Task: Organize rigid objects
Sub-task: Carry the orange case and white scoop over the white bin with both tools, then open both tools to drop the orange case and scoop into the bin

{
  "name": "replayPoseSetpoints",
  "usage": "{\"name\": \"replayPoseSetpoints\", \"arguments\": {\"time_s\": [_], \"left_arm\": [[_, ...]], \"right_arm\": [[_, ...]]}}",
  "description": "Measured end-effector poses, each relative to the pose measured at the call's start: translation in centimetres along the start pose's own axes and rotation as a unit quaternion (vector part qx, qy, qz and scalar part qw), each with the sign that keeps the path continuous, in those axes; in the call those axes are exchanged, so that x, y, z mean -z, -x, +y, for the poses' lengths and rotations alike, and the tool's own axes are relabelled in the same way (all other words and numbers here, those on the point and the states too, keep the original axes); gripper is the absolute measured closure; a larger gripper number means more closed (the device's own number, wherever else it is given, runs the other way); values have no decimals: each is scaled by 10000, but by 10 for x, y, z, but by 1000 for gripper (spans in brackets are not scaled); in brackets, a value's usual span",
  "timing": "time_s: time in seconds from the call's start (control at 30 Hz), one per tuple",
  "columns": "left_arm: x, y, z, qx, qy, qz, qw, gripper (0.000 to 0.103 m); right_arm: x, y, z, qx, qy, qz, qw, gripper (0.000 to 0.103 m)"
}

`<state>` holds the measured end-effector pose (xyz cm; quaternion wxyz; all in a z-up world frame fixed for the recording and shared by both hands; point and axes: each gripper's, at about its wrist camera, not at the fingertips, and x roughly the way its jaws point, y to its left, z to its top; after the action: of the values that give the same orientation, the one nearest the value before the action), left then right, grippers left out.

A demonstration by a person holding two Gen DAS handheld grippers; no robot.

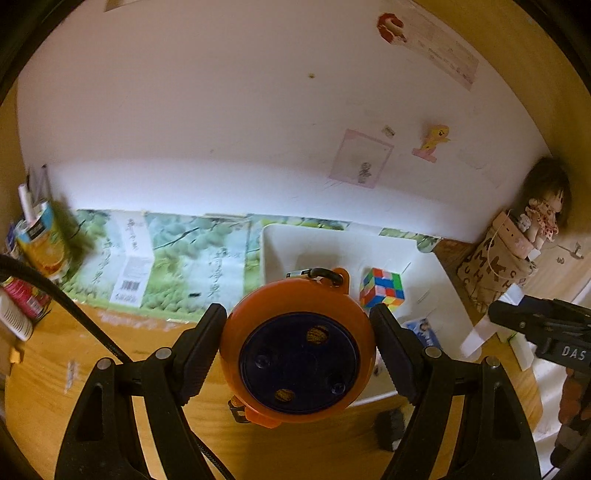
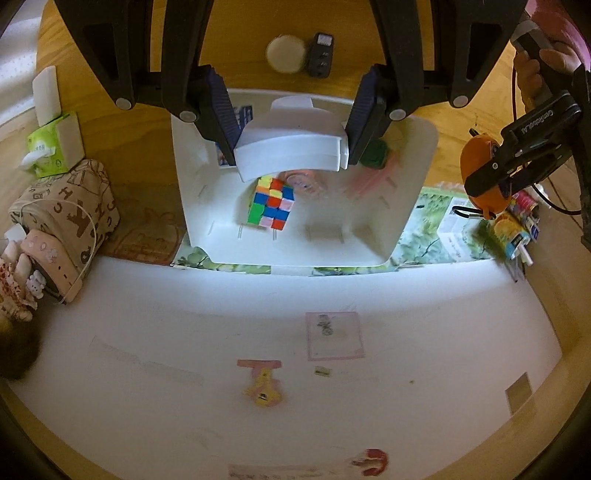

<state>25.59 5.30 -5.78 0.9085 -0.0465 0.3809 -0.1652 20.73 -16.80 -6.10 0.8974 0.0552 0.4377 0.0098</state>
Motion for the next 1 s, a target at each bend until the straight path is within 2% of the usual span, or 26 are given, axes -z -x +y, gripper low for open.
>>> {"name": "replayPoseSetpoints", "arguments": {"time_s": [0.33,0.63,0.8,1.0], "left_arm": [[-16,-41,-37,101,-171,198,9996,21],[-10,-88,-57,-203,-156,723,9971,21],[-8,-100,-60,-372,-186,954,9946,22],[-22,-87,-66,-380,-324,677,9965,21]], "right_arm": [[-11,-41,-24,25,-8,298,9996,47],[-10,-94,-41,-112,-64,894,9959,47],[-8,-115,-51,-102,-207,1142,9932,46],[-9,-122,-50,-189,-181,1224,9921,45]]}}
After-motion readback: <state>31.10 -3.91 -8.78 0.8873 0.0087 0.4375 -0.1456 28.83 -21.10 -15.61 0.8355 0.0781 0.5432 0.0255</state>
